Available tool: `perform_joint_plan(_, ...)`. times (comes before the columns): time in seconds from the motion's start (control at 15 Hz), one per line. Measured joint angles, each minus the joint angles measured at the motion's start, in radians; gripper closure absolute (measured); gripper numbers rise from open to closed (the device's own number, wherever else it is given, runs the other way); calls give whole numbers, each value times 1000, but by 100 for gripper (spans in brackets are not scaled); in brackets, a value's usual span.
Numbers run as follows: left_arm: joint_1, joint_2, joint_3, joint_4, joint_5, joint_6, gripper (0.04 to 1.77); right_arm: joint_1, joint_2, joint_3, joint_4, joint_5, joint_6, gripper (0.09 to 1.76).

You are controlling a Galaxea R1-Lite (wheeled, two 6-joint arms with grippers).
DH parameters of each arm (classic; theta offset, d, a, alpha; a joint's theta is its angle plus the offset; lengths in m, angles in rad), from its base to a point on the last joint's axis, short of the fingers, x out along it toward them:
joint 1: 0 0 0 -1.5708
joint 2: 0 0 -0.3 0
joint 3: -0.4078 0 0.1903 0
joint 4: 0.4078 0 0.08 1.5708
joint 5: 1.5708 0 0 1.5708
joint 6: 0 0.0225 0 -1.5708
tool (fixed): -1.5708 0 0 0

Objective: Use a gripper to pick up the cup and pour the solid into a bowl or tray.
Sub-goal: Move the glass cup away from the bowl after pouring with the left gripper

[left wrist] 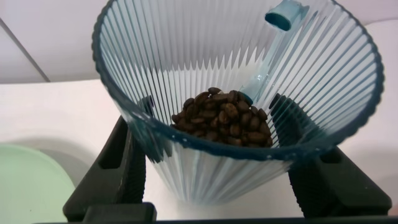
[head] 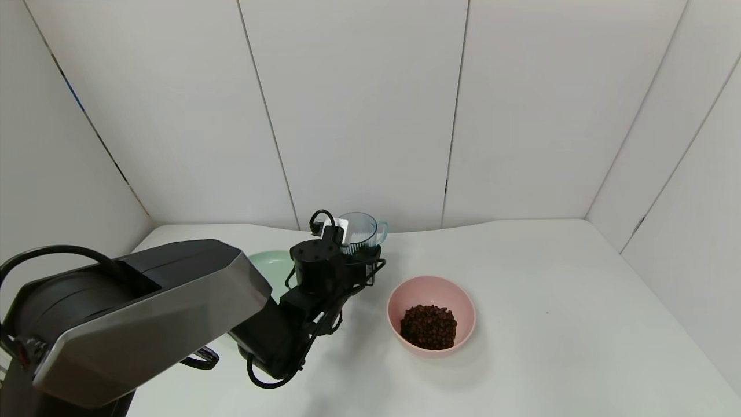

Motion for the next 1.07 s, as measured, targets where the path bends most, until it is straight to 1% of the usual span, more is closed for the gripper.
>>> perform_joint_plan(0.33,-6,36,19,0,13,-22,52,0,0,0,0,0,0,14)
perform_joint_plan(0.53,-16,37,52,-1,40,-41,52,0,0,0,0,0,0,14)
perform_joint_plan(0.93,-23,31,103,-28,56,-47,52,0,0,0,0,0,0,14)
perform_joint_plan(1.0,-23,31,105,-27,61,-46,50,0,0,0,0,0,0,14)
perform_joint_plan(1.07,-24,31,109,-29,63,-46,42,0,0,0,0,0,0,14)
